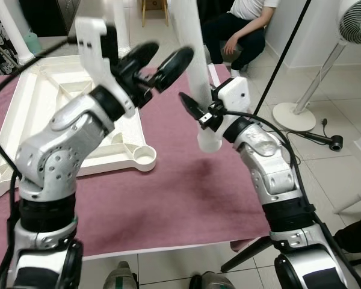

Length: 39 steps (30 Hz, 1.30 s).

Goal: Building children table

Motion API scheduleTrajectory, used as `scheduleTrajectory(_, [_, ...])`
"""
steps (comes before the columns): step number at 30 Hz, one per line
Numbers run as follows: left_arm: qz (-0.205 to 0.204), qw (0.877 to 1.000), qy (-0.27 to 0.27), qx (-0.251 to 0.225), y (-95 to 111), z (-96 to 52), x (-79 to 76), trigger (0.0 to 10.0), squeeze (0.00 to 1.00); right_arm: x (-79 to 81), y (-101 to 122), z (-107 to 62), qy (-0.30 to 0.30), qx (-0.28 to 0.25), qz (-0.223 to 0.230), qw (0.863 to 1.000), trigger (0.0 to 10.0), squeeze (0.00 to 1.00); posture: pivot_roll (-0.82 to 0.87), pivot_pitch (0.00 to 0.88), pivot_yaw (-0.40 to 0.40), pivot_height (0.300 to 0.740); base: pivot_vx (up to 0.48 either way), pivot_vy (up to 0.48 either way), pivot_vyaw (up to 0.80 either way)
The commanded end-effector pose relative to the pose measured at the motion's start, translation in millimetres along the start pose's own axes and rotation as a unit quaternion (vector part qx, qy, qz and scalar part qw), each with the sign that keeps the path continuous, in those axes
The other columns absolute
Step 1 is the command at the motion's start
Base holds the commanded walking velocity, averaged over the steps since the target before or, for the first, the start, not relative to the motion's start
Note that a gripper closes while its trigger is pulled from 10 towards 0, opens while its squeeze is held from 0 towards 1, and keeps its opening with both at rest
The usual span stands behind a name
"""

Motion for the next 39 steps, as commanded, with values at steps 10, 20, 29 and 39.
scheduleTrajectory(10, [0.121, 0.986, 0.107, 0.043, -16, 11.9, 16.7, 10.0, 0.0, 10.7, -2, 3.4, 0.02, -0.006, -0.031, 0.999, 10.0, 0.0, 0.05, 0.0, 0.035, 0.74, 0.0, 0.0, 0.0])
scheduleTrajectory(20, [0.014, 0.997, 0.07, 0.019, -11, 18.2, -2.9, 0.0, 0.0, 15.3, -15, 5.9, 0.029, 0.017, -0.011, 0.999, 10.0, 0.0, 0.06, 0.0, 0.029, 0.74, 0.0, 0.0, 0.0])
scheduleTrajectory(29, [-0.049, 0.997, 0.042, 0.038, -25, 20.1, -16.1, 0.0, 0.0, 16.9, -16, 7.9, 0.031, 0.016, -0.021, 0.999, 10.0, 0.0, 0.06, 0.0, 0.029, 0.74, 0.0, 0.0, 0.0])
scheduleTrajectory(39, [-0.045, 0.999, -0.011, 0.028, -18, 19.9, -30.3, 0.0, 0.0, 14.5, -12, 9.9, 0.029, 0.01, -0.01, 0.999, 10.0, 0.0, 0.06, 0.0, 0.03, 0.74, 0.0, 0.0, 0.0])
Point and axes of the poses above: a point about 5 cm out from each wrist's last joint towards the gripper, its own z axis pointing out of the wrist towards the gripper, its own y axis along the axis of the wrist's last joint, x = y × z, the point moved 3 cm from there along z, pointing out of the wrist towards the gripper, and after that the axes turned 10 degrees about -z, right-handed, at the moved point
